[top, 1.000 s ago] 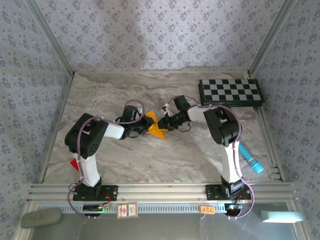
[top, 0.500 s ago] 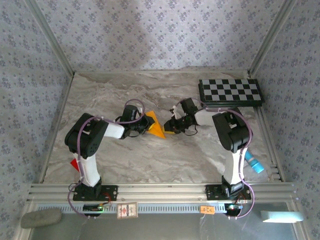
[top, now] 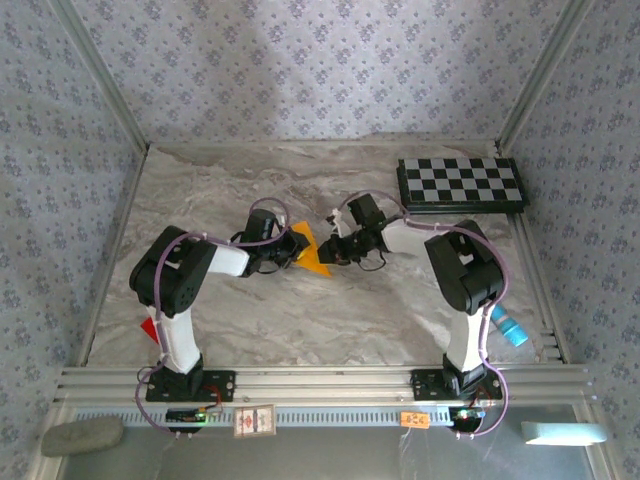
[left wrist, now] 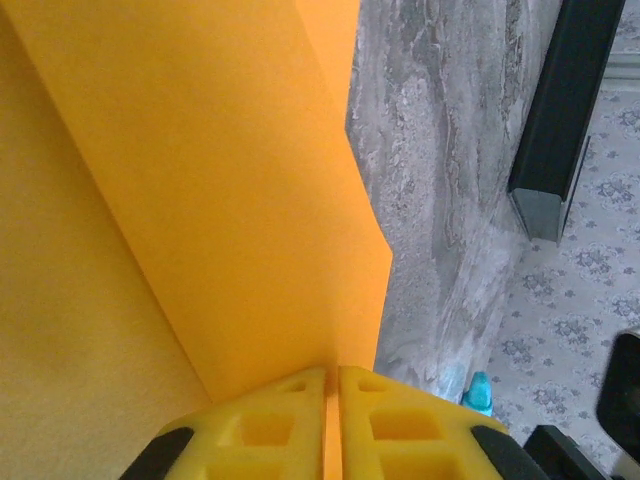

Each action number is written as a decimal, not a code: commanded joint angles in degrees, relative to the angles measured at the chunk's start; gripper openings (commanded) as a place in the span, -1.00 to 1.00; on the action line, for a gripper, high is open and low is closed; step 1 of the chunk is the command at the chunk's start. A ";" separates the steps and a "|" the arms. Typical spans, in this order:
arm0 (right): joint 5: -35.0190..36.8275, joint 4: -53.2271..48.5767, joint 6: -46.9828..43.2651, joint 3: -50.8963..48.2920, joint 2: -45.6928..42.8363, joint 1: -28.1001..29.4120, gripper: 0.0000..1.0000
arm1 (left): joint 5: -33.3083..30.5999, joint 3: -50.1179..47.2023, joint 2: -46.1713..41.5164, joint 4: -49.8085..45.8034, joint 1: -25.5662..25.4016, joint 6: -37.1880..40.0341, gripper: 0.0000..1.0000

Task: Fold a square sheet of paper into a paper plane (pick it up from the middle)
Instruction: Fourth fold the wing at the center of the table.

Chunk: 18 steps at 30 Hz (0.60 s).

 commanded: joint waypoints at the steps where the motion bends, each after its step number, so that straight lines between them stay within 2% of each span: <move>1: 1.49 -3.42 -2.16 2.14 2.09 0.40 -0.67 | -0.39 1.43 1.24 -1.18 -0.01 0.76 -0.78; 18: 3.57 -5.55 -3.45 2.94 4.39 0.30 -0.67 | -0.41 1.95 1.85 -1.41 0.00 -0.02 -0.77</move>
